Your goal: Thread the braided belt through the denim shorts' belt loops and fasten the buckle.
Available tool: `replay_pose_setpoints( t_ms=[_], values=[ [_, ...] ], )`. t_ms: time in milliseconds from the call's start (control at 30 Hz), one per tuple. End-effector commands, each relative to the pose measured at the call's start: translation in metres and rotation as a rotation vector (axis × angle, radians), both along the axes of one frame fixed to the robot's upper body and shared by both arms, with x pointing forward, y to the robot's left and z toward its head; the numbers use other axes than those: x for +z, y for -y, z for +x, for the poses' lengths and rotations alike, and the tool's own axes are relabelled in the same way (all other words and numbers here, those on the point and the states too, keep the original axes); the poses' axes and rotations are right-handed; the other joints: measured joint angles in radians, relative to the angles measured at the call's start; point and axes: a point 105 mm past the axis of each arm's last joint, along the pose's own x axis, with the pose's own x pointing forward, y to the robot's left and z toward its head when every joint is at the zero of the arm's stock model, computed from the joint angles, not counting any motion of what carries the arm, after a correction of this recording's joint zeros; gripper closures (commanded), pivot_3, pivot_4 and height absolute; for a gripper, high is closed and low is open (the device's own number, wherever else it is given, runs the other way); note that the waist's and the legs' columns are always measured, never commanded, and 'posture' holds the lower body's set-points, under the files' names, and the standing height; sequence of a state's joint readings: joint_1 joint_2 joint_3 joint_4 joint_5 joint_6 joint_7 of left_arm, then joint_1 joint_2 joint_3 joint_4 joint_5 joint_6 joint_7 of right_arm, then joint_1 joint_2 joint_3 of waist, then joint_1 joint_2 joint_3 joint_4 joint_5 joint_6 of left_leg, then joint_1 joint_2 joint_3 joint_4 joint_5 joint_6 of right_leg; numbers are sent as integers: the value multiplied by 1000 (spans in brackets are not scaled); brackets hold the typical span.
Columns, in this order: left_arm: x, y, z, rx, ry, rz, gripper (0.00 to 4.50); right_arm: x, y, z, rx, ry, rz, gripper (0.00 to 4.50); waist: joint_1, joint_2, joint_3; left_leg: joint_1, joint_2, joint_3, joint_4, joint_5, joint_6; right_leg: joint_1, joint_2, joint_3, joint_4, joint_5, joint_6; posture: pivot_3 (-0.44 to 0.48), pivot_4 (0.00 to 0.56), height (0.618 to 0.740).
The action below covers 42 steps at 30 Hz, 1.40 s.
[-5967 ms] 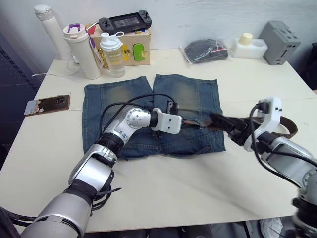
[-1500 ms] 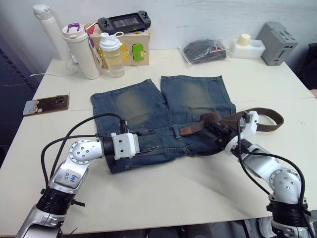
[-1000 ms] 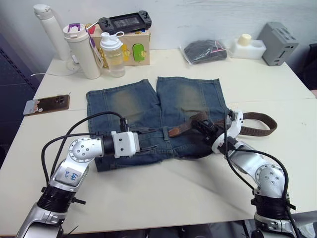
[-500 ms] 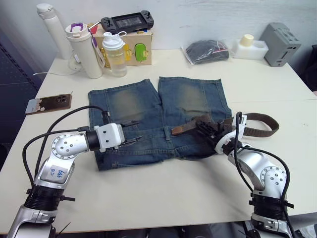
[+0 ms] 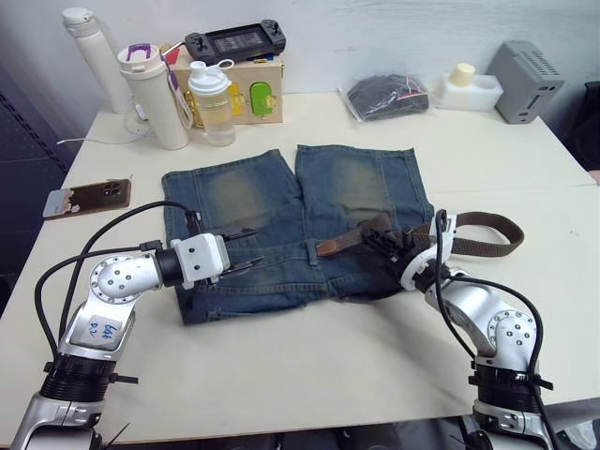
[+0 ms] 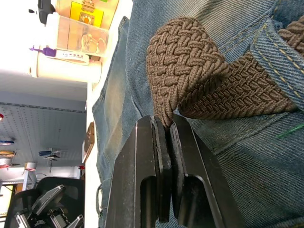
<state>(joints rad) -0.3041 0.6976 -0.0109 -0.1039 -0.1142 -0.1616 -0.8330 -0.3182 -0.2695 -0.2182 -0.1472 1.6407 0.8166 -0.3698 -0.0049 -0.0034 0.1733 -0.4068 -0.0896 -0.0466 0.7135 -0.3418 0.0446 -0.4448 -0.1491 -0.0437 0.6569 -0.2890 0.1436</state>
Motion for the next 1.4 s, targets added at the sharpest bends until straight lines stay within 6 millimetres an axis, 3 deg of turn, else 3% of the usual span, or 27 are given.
replay_pose_setpoints(
  t_ms=[33, 533, 700, 1100, 1333, 1400],
  values=[
    [10, 0, -1, -12, 49, 12, 2030, 6, -25, -7, 90, 39, -47, 4500, 0, 0, 0, 0, 0, 0, 0, 0, 0, 0, 0, 0, 0, 0, 0, 0, 150, 682],
    [6, 10, -1, -87, 111, 105, 2030, 5, -64, -9, 182, 63, -131, 4500, 1, 0, 0, 0, -1, -1, 0, 0, 0, 0, 0, 0, 1, 0, 0, 0, 150, 682],
    [-11, 9, -4, -180, 124, 205, 2030, 4, -66, -9, 184, 57, -123, 4500, 1, 0, 0, 0, -1, 0, 0, 0, 0, -1, 0, 0, 1, 0, 0, 0, 150, 682],
    [-31, 22, 12, -248, 182, 243, 2030, 4, -66, -12, 167, 52, -118, 4500, 0, 0, 0, 0, -1, 0, 0, 0, 0, -1, 0, -1, 2, 0, 0, 0, 150, 682],
    [-29, 30, 19, -267, 249, 235, 2030, 5, -65, -14, 148, 54, -113, 4500, 2, 0, 0, 0, -1, 0, 0, 0, 0, -1, 0, -1, 2, 0, 0, 0, 150, 682],
    [-29, 30, 19, -268, 254, 234, 2551, 5, -65, -14, 145, 54, -113, 4500, 2, 0, 0, 0, -1, 0, 0, 0, 0, -1, 0, -1, 2, 0, 0, 0, 150, 682]
  ],
)
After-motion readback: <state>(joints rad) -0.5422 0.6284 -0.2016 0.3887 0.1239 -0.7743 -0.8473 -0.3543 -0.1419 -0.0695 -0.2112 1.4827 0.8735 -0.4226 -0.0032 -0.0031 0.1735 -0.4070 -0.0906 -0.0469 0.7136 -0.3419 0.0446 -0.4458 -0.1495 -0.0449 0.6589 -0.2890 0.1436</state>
